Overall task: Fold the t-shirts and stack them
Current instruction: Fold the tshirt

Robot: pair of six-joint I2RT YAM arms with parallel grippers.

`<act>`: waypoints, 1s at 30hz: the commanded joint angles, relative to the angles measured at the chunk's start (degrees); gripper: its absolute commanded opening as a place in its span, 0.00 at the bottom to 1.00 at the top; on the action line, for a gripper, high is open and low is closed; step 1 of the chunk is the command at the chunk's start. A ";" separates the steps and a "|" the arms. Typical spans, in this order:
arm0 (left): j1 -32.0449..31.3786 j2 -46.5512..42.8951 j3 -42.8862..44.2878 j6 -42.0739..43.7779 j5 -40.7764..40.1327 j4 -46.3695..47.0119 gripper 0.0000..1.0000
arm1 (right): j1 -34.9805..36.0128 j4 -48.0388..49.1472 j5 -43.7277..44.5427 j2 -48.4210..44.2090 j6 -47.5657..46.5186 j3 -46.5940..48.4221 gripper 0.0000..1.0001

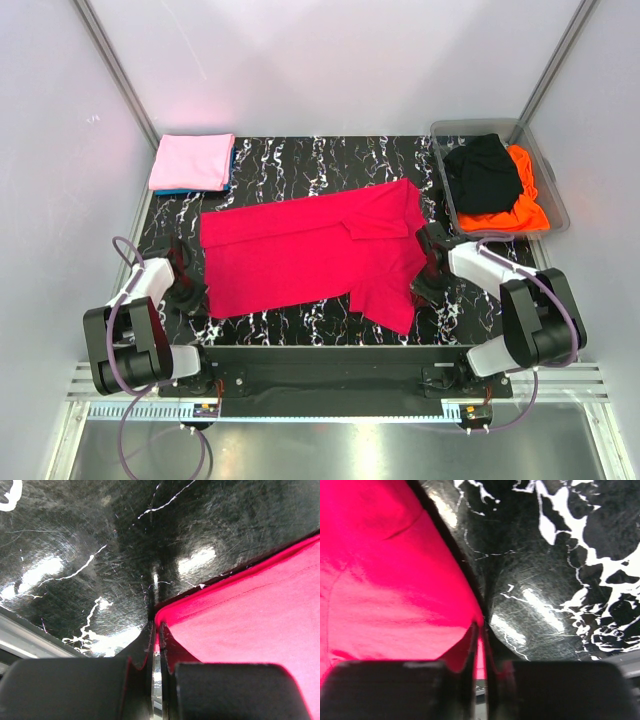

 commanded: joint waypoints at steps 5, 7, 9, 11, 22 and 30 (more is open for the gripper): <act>0.61 -0.91 -0.12 0.48 0.62 0.33 0.00 | 0.96 6.20 3.78 -1.16 0.11 -2.99 0.00; 0.70 -1.52 -0.47 0.57 0.53 -0.02 0.00 | 0.87 5.68 3.69 -2.74 -0.16 -3.25 0.00; 0.70 -2.93 -0.74 0.31 0.53 -0.46 0.00 | 0.87 4.80 2.90 -5.82 0.01 -3.69 0.00; 0.70 -4.07 -1.35 -0.22 0.53 -0.81 0.00 | 0.96 4.45 1.85 -9.58 0.19 -4.05 0.00; 0.70 -8.47 -1.18 -0.58 -0.08 -3.88 0.00 | 0.96 1.98 -0.71 -18.92 -5.69 -2.04 0.00; 0.61 -8.03 5.92 4.26 -0.17 -4.06 0.00 | 0.96 2.51 1.75 -13.13 -12.72 10.53 0.00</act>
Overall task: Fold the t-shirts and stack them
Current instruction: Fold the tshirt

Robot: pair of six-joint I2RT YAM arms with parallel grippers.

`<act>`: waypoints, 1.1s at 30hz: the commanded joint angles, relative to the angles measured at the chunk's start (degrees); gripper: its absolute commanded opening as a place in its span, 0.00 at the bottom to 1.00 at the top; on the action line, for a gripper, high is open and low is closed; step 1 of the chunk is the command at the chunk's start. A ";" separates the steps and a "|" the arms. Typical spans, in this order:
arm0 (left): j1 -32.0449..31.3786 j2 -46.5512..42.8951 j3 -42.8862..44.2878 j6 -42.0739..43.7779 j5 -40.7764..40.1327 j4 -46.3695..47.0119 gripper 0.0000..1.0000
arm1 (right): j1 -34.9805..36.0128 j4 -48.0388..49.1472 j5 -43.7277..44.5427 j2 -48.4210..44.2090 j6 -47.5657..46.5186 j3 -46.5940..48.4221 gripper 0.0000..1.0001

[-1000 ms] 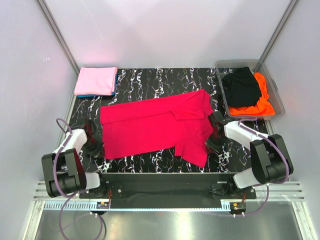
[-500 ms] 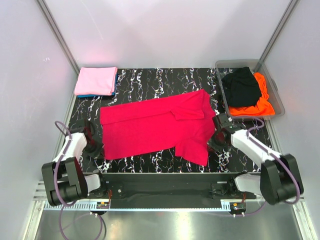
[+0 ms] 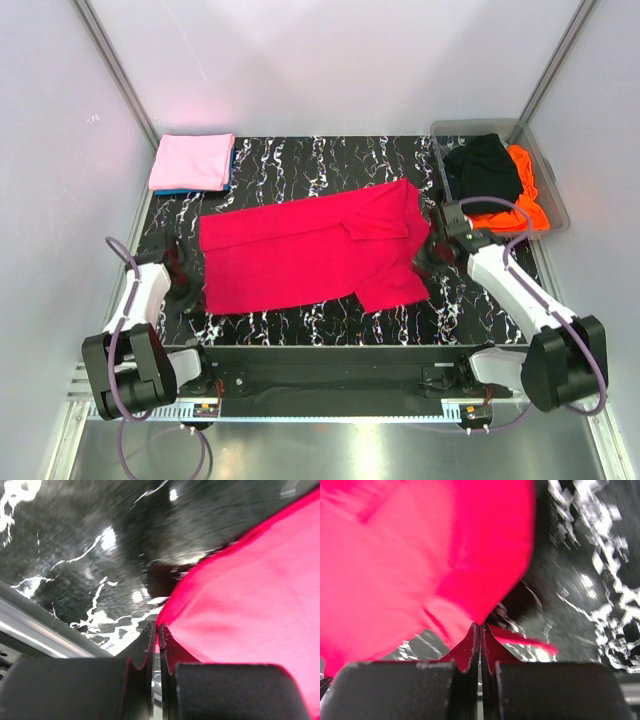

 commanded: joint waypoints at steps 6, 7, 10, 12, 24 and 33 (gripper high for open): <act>-0.31 5.56 13.97 7.08 -3.66 1.73 0.00 | 0.48 1.46 1.56 12.60 -6.82 16.71 0.00; -0.31 6.36 14.68 7.60 -3.92 2.09 0.00 | 0.39 1.46 1.03 13.92 -7.17 19.51 0.00; -0.48 10.22 17.32 8.40 -4.10 3.67 0.00 | 0.04 1.46 1.11 20.67 -9.53 25.67 0.00; -0.66 12.51 19.51 8.66 -3.49 4.80 0.00 | -1.27 1.20 0.94 22.89 -9.98 29.79 0.00; -2.42 27.45 30.86 8.66 -1.11 6.40 0.00 | -5.15 0.67 -4.41 37.74 -13.23 45.71 0.00; -2.42 33.87 35.16 8.58 -0.59 6.22 0.00 | -6.11 0.67 -7.50 44.08 -14.12 49.94 0.00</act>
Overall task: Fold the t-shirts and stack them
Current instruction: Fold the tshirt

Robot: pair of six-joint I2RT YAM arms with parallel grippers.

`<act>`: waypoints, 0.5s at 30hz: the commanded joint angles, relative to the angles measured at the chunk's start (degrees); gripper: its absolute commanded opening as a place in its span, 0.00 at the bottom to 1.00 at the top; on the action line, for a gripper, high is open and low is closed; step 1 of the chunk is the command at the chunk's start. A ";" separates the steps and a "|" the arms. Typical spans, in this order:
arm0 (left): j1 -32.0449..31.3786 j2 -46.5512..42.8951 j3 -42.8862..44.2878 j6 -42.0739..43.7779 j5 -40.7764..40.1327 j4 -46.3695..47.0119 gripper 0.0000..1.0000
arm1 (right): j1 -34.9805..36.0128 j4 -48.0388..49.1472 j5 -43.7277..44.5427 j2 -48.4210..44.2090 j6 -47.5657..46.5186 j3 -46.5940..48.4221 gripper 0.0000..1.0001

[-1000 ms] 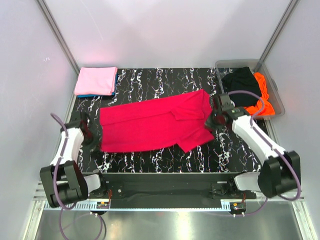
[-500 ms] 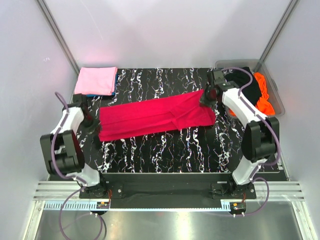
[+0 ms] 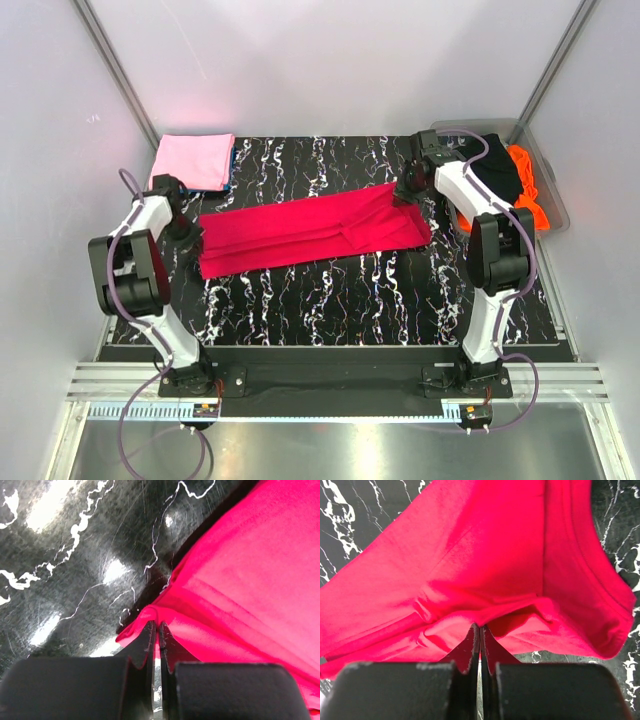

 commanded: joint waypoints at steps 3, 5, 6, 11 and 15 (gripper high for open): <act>0.01 2.99 4.31 0.60 0.18 0.58 0.00 | -1.68 0.02 -2.14 0.72 -0.96 3.39 0.00; 0.01 3.61 5.10 0.60 0.09 0.40 0.00 | -2.03 0.02 -2.76 1.68 -0.96 4.09 0.00; 0.10 4.05 5.28 0.68 0.09 0.23 0.00 | -2.12 -0.07 -3.46 2.12 -1.04 4.79 0.00; 0.01 6.51 7.03 1.21 0.27 -0.12 0.08 | -2.73 0.02 -4.69 5.55 -1.48 7.16 0.00; 0.01 6.78 9.49 3.31 -1.57 -1.79 0.35 | -4.14 -0.42 -5.48 10.03 -2.80 11.29 0.11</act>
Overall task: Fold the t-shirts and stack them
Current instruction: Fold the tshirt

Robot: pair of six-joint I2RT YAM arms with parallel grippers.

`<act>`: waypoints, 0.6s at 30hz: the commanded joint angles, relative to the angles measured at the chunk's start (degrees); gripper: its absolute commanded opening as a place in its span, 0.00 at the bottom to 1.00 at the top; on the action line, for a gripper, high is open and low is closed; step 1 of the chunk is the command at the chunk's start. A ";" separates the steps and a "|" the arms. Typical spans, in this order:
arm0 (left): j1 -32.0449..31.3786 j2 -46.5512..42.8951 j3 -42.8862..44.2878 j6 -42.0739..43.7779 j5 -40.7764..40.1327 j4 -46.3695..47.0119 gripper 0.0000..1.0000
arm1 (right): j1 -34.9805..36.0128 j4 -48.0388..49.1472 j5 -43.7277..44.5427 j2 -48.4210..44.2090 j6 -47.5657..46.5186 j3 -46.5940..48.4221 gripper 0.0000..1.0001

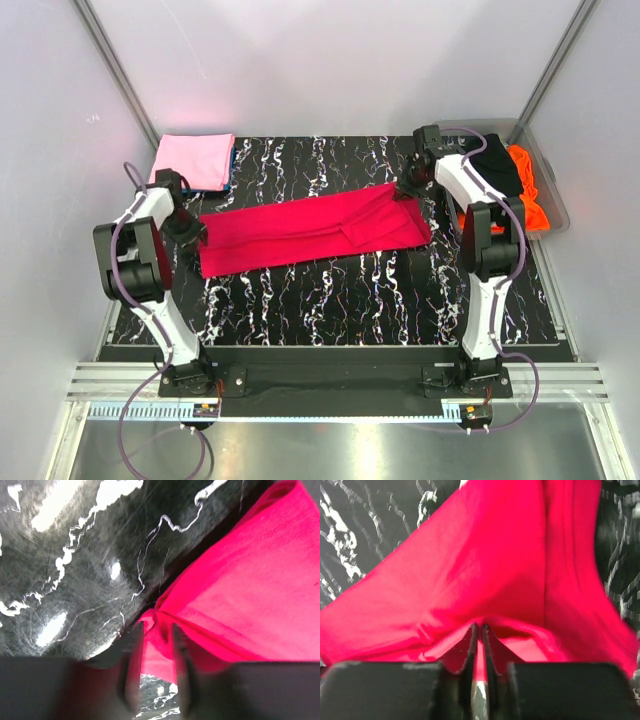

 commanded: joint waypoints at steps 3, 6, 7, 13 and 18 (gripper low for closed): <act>0.01 -3.59 4.25 3.59 -3.92 -2.65 0.59 | -2.79 -4.14 -1.12 6.42 -3.66 11.10 0.27; -0.52 -10.42 2.68 5.43 -7.17 -3.62 0.68 | -2.79 -8.82 3.35 4.52 -6.38 13.93 0.36; -1.13 -12.63 1.89 5.79 -7.79 -3.62 0.70 | -2.71 -8.91 4.24 3.10 -7.08 13.15 0.38; -5.34 -22.04 -5.84 6.93 -3.86 -0.29 0.68 | 4.22 -7.68 4.60 -5.34 -9.46 6.03 0.45; -8.69 -19.51 -7.17 7.89 1.43 3.49 0.57 | 14.33 -4.16 2.50 -5.97 -5.61 1.54 0.41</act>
